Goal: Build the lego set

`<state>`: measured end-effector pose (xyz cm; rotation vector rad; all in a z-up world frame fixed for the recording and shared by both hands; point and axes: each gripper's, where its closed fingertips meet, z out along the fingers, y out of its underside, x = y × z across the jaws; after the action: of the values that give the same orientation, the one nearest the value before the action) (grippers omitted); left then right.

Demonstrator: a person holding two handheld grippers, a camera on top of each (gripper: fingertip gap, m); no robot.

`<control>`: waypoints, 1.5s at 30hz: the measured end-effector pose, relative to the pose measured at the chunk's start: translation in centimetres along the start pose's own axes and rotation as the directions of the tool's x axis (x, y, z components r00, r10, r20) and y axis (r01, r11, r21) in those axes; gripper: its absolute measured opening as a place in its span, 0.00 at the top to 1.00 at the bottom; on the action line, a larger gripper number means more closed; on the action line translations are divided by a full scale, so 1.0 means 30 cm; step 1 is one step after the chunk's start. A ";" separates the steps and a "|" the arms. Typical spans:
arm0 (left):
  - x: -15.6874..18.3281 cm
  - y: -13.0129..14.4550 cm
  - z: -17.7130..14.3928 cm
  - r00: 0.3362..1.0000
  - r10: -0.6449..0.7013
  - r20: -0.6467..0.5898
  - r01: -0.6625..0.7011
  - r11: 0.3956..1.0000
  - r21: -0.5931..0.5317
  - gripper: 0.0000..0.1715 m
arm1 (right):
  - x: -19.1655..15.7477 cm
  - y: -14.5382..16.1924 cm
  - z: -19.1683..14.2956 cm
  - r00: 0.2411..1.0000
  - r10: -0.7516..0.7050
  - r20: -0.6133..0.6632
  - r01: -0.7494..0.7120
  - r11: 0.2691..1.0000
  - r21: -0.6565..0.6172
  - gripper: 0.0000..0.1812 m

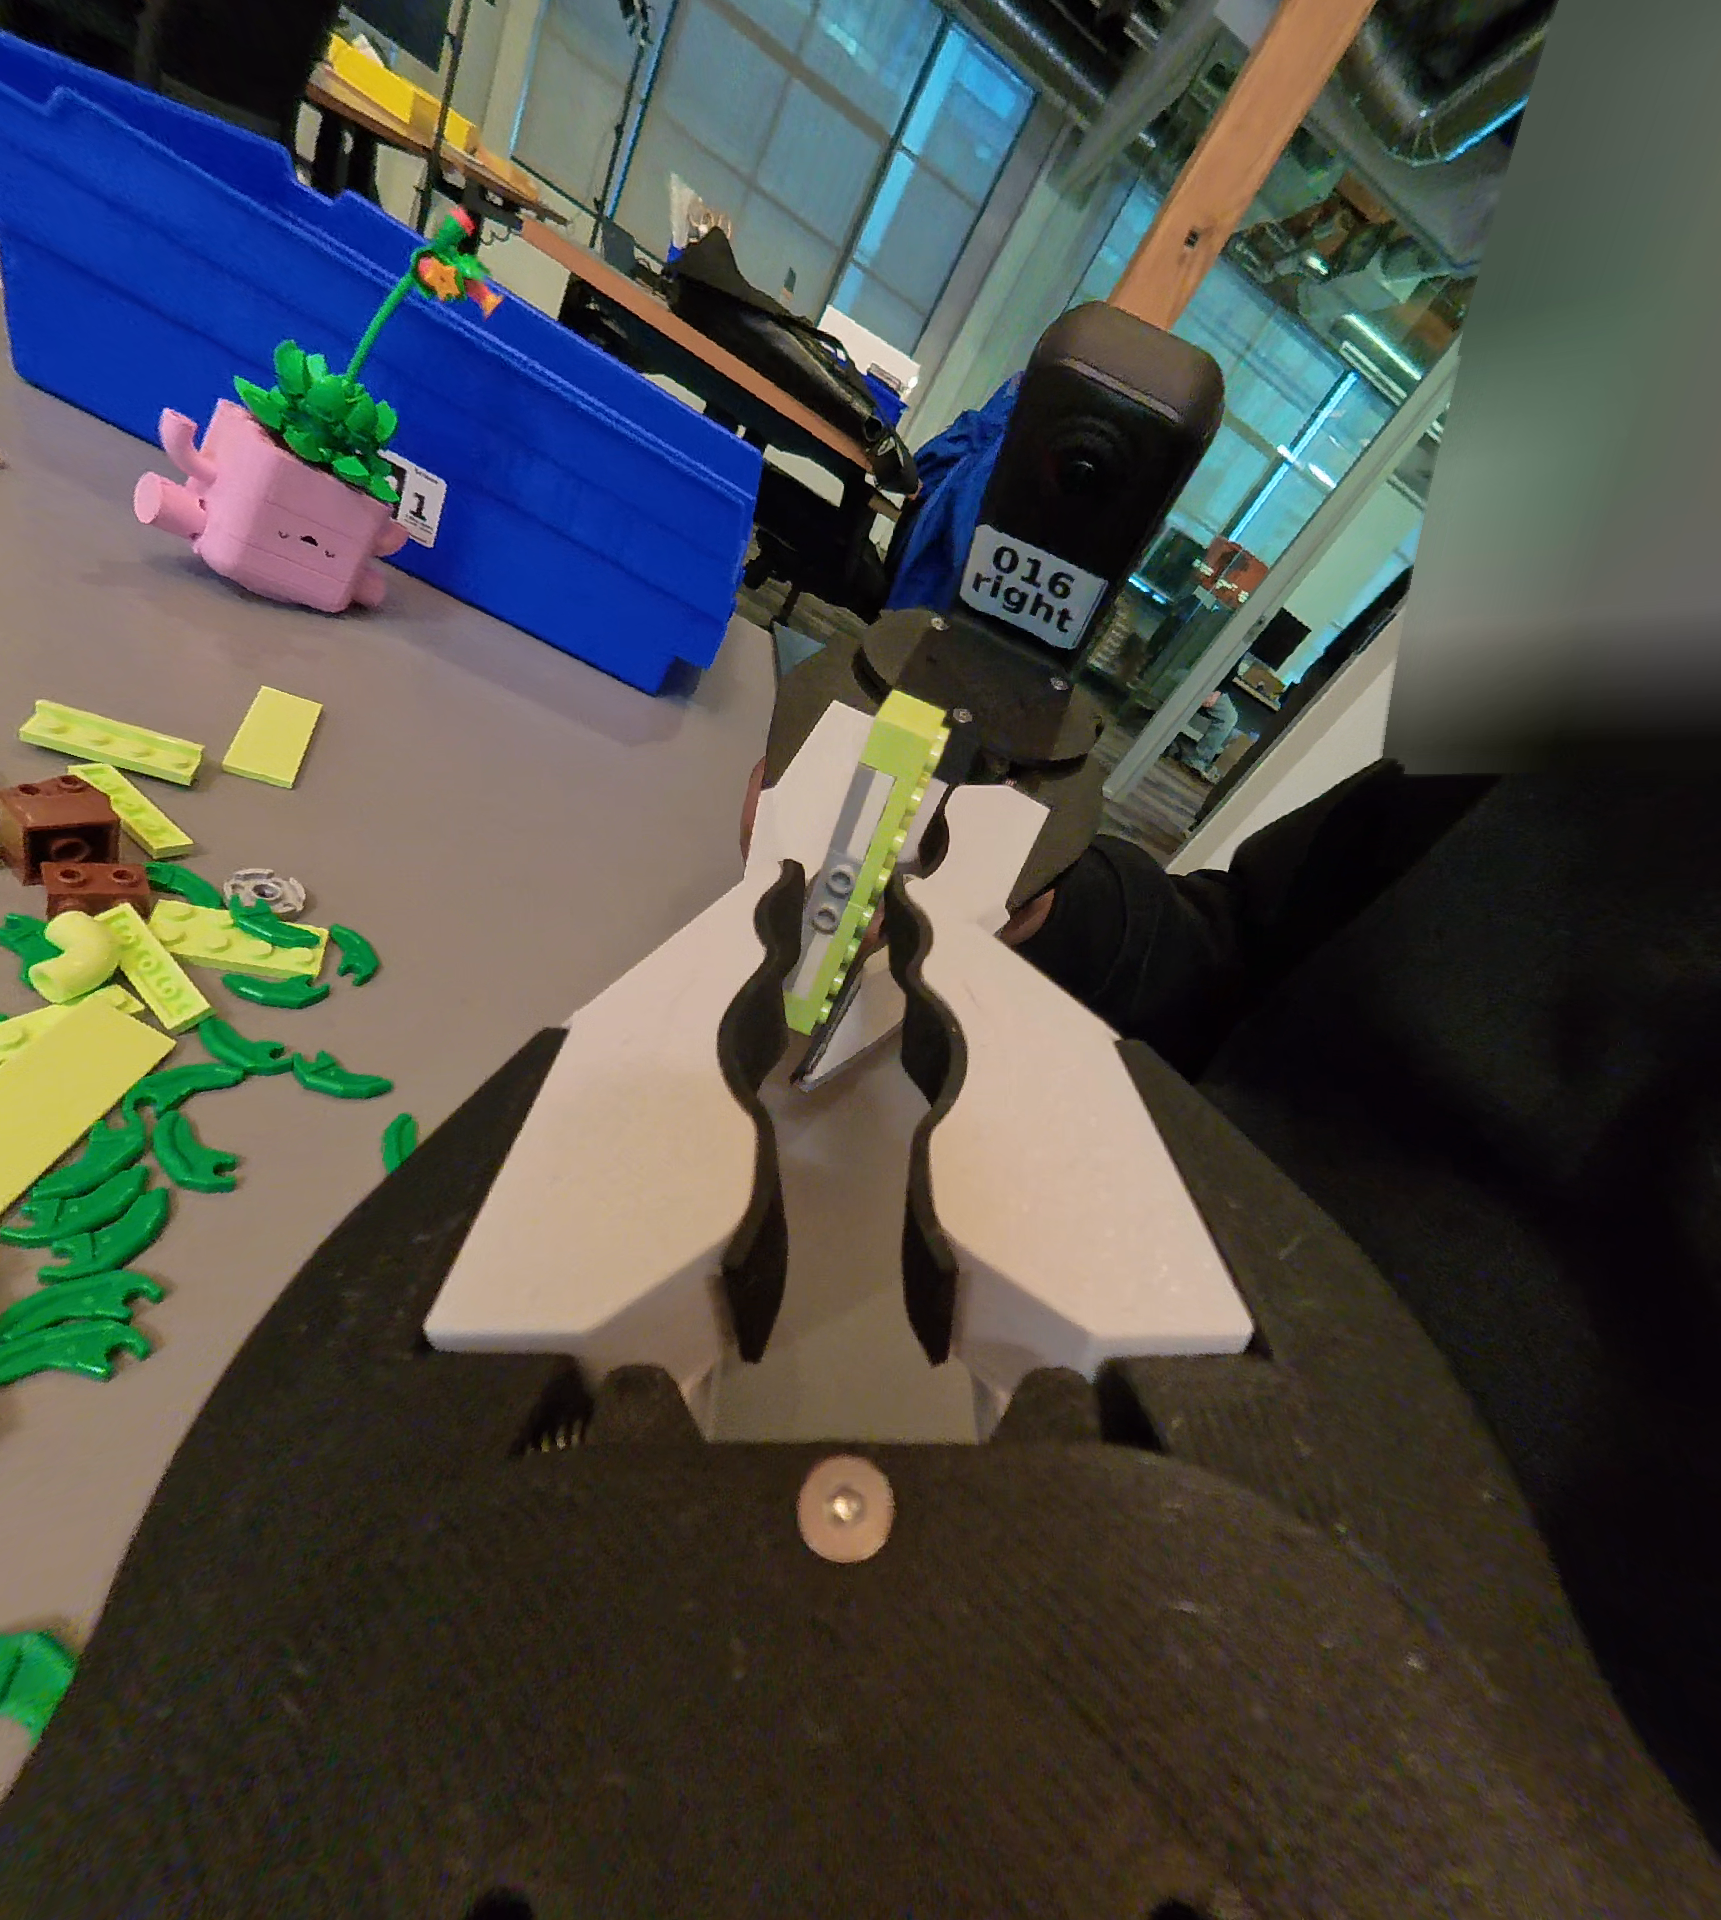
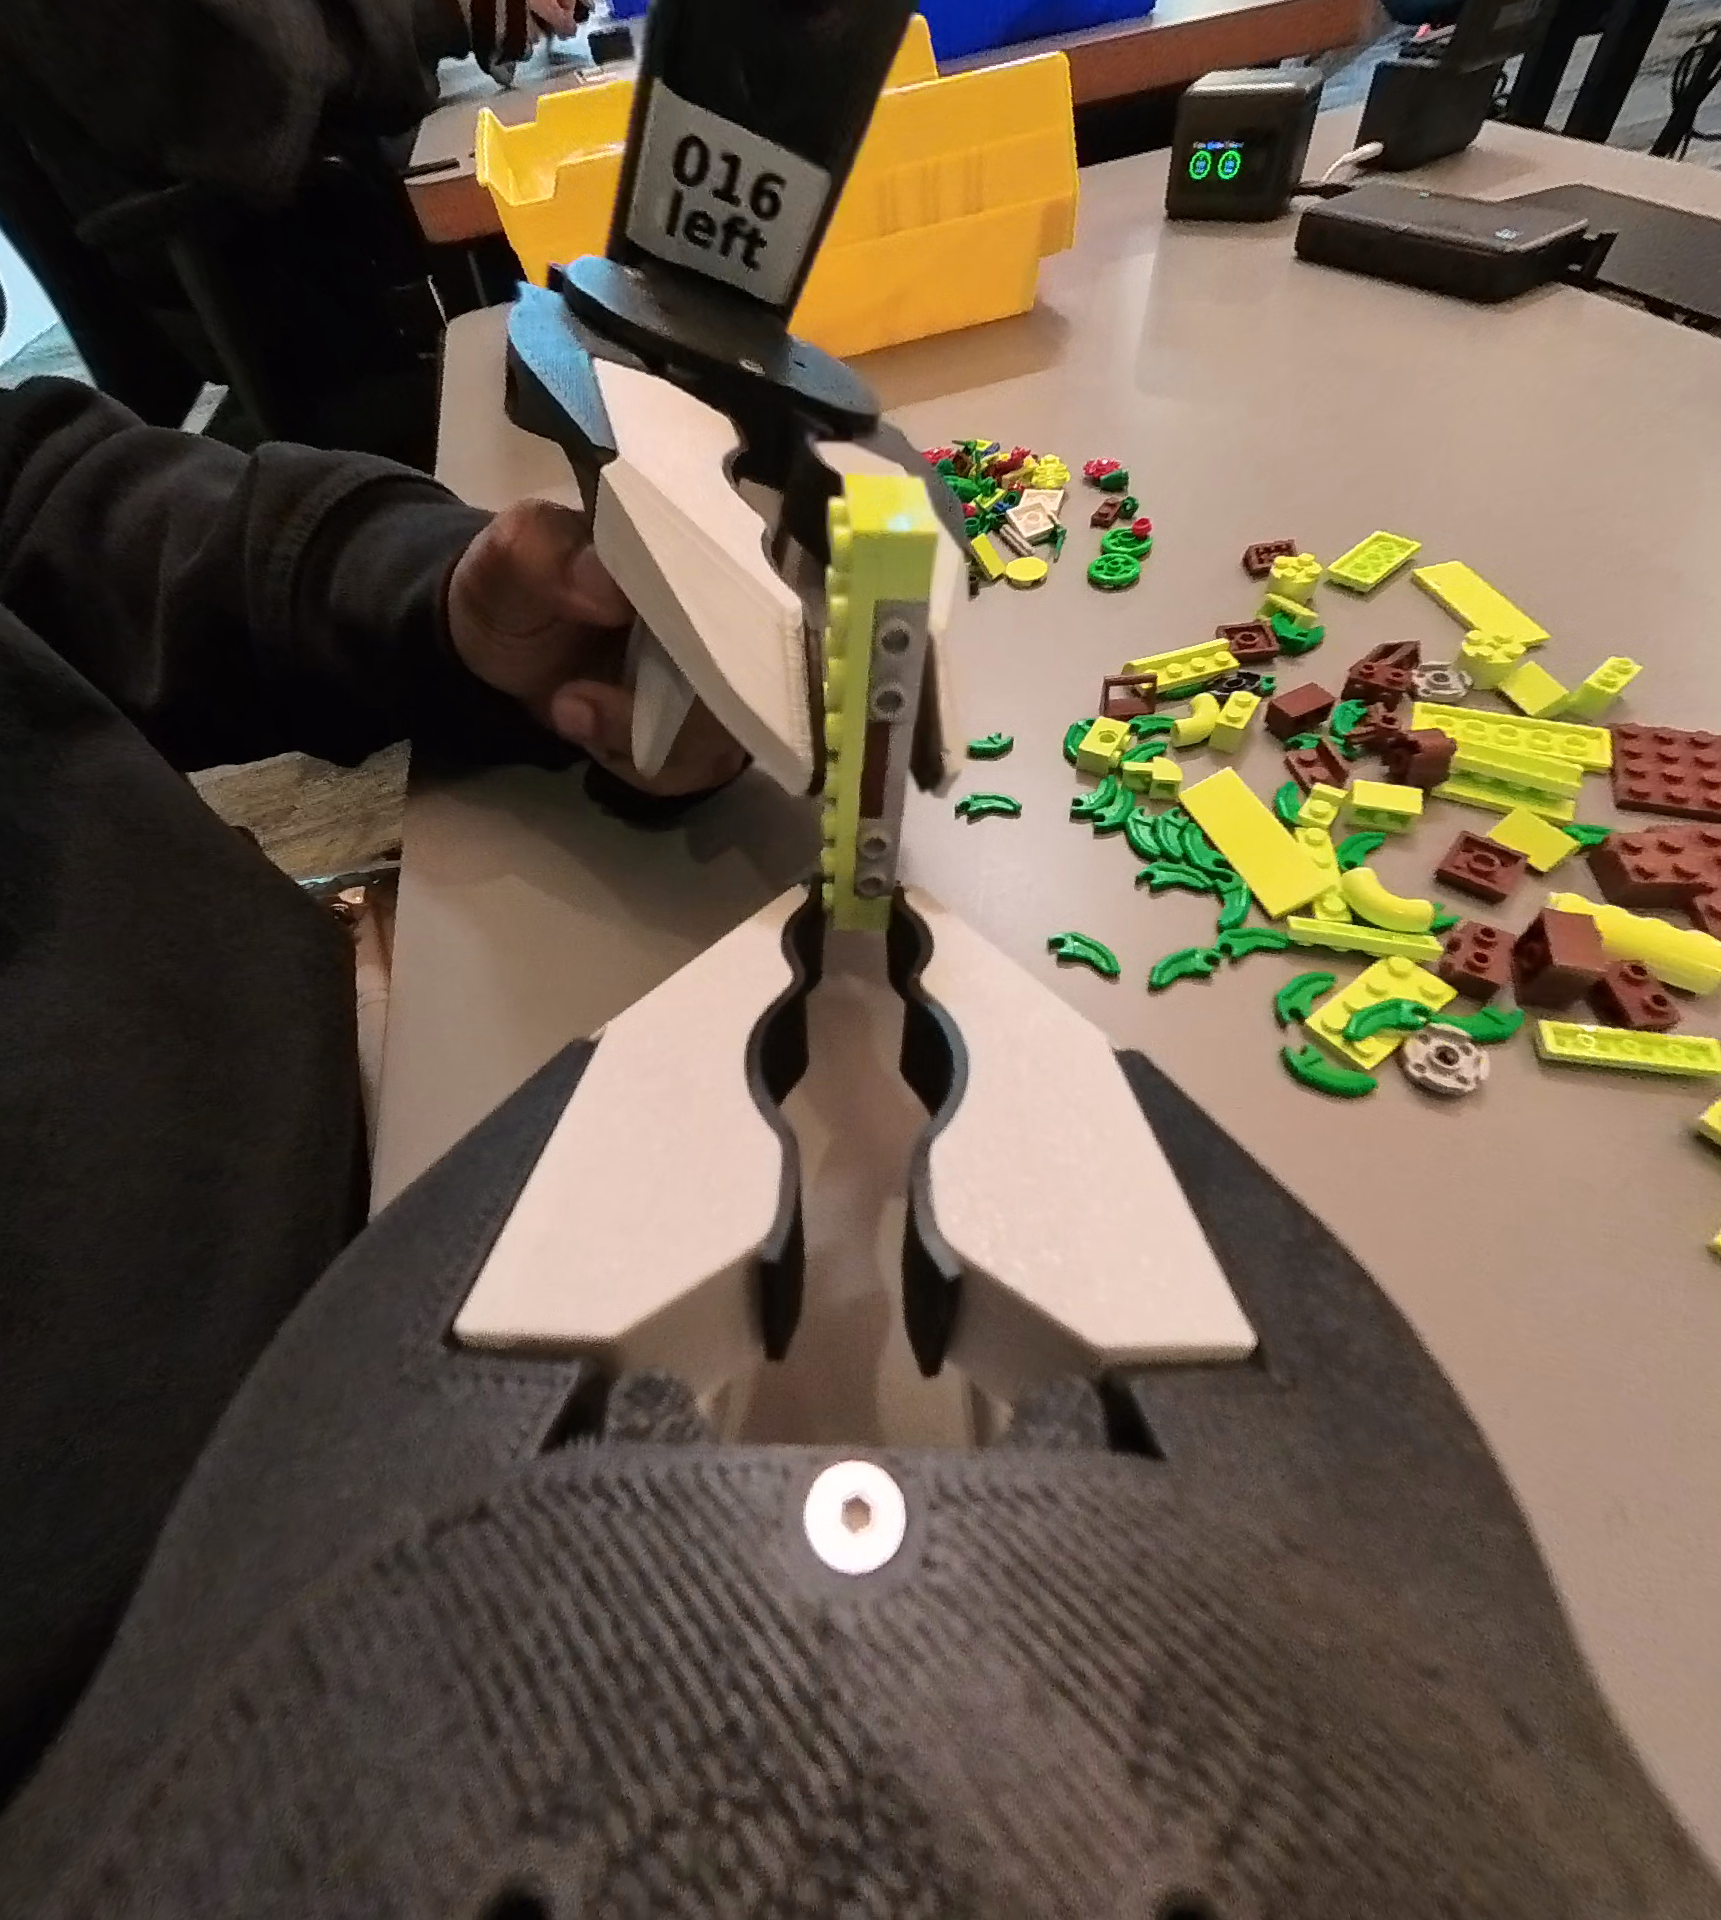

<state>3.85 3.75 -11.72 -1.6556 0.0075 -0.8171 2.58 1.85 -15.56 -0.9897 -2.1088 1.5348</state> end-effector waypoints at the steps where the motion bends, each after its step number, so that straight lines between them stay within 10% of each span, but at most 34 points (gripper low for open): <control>1: 0.000 0.003 0.003 1.000 -0.017 -0.008 0.017 1.000 -0.001 0.90 | -0.003 0.002 0.002 1.000 0.001 0.007 0.000 1.000 -0.006 0.95; 15: -0.046 0.020 -0.016 0.997 -0.016 0.069 0.019 0.999 -0.047 0.94 | -0.010 -0.035 -0.063 0.999 -0.008 0.053 0.002 0.995 0.104 0.78; 23: -0.060 0.188 0.032 0.987 -0.121 0.107 0.151 0.927 -0.343 0.94 | 0.040 -0.075 -0.143 0.996 0.056 0.065 -0.069 0.971 0.227 0.75; 30: -0.057 0.285 0.046 0.975 -0.179 0.136 0.223 0.841 -0.493 0.93 | 0.060 0.140 -0.084 0.991 0.132 -0.010 -0.132 0.971 -0.199 0.77; 38: -0.072 0.268 0.043 0.977 -0.134 0.163 0.197 0.862 -0.467 0.85 | 0.040 0.117 -0.073 0.979 0.202 0.032 -0.194 0.967 -0.166 0.83; 45: -0.122 0.241 -0.029 0.942 0.210 0.262 -0.038 0.842 -0.538 0.80 | 0.062 0.153 -0.082 0.992 0.127 -0.016 -0.127 0.966 -0.223 0.82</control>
<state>3.71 2.62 -19.79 -2.2707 0.1298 -0.4587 4.38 5.63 -19.18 -1.2243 -2.2951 1.3720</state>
